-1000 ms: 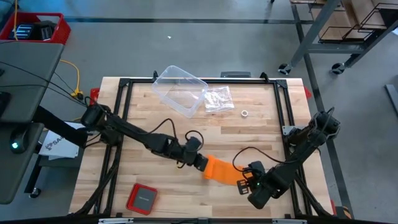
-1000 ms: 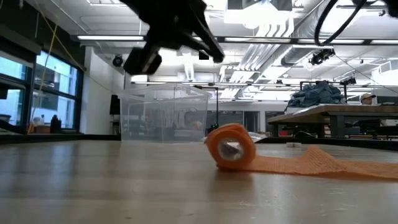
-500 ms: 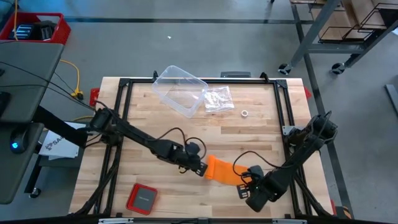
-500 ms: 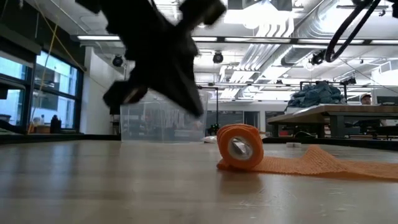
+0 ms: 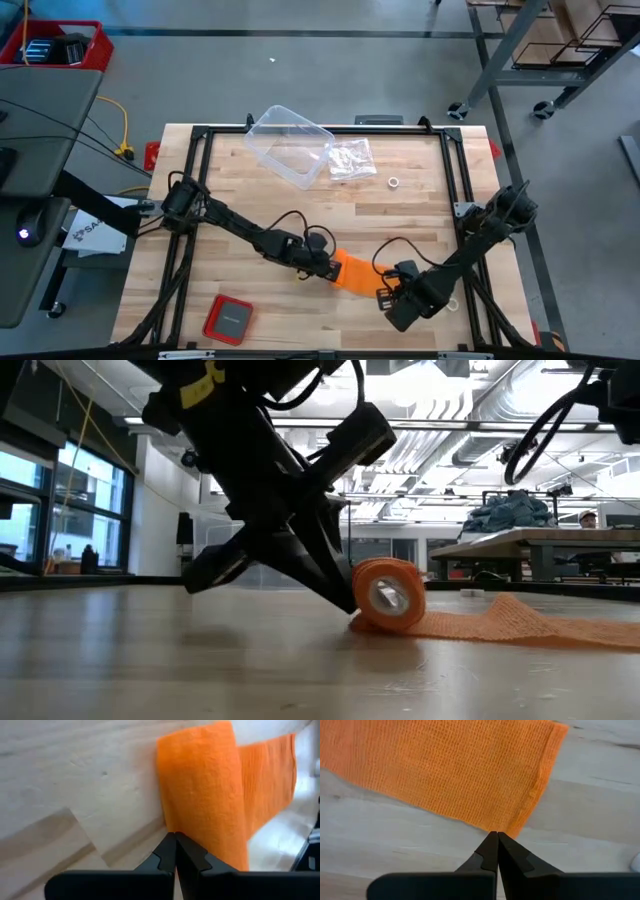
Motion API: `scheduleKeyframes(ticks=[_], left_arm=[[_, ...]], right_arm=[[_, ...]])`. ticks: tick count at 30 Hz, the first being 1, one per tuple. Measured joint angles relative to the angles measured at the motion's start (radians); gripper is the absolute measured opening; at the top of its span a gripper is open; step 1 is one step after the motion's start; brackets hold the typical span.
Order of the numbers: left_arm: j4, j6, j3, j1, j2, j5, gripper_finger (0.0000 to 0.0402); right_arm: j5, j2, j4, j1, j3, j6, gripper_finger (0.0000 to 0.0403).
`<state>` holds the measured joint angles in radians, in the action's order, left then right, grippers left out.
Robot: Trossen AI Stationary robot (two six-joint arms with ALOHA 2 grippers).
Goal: Roll bandage
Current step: Roll the orange bandage
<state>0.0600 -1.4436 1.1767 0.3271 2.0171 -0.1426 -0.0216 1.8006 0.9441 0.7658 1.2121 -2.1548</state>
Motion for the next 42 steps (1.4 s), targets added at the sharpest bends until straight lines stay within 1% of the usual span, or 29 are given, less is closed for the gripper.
scheduleKeyframes(ticks=[3, 7, 12, 16, 18, 21, 25, 27, 31, 35, 37, 39, 42], left_arm=[[-0.011, -0.006, 0.000, 0.000, 0.000, -0.008, 0.0000], [-0.013, 0.016, 0.042, 0.006, 0.000, -0.008, 0.0000], [-0.016, 0.156, 0.151, 0.018, 0.007, -0.008, 0.0000], [-0.018, 0.299, 0.239, 0.013, 0.017, 0.043, 0.0000], [-0.035, 0.367, 0.274, 0.009, 0.008, 0.053, 0.0000], [0.002, 0.427, 0.311, -0.002, -0.007, 0.046, 0.0000], [0.080, 0.487, 0.323, -0.023, -0.021, -0.001, 0.0000], [0.162, 0.487, 0.322, -0.034, -0.021, -0.008, 0.0000], [0.301, 0.476, 0.322, -0.047, -0.016, 0.004, 0.0000], [0.321, 0.552, 0.322, -0.044, -0.021, 0.010, 0.0000], [0.326, 0.576, 0.322, -0.039, -0.021, 0.028, 0.0000], [0.368, 0.559, 0.322, -0.032, -0.014, 0.031, 0.0000], [0.483, 0.449, 0.322, -0.029, 0.015, 0.035, 0.0000]], right_arm=[[0.000, 0.001, -0.001, 0.002, 0.000, 0.000, 0.0000], [-0.009, 0.000, 0.002, 0.009, 0.000, 0.001, 0.0000], [-0.031, -0.001, 0.018, 0.016, 0.000, -0.002, 0.0000], [-0.059, -0.010, 0.017, 0.016, 0.000, -0.002, 0.0000], [-0.076, -0.021, 0.006, 0.016, 0.000, -0.002, 0.0000], [-0.081, -0.036, -0.007, 0.016, 0.000, 0.001, 0.0000], [-0.076, -0.041, -0.008, 0.013, -0.002, 0.008, 0.0000], [-0.074, -0.041, -0.021, 0.013, -0.017, 0.002, 0.0000], [-0.030, -0.041, -0.093, 0.013, -0.091, -0.016, 0.0000], [-0.030, -0.041, -0.126, -0.008, -0.134, -0.018, 0.0000], [-0.048, -0.041, -0.124, -0.021, -0.136, -0.012, 0.0000], [-0.063, -0.041, -0.136, -0.034, -0.136, -0.002, 0.0000], [-0.072, -0.041, -0.149, -0.040, -0.136, 0.013, 0.0000]])
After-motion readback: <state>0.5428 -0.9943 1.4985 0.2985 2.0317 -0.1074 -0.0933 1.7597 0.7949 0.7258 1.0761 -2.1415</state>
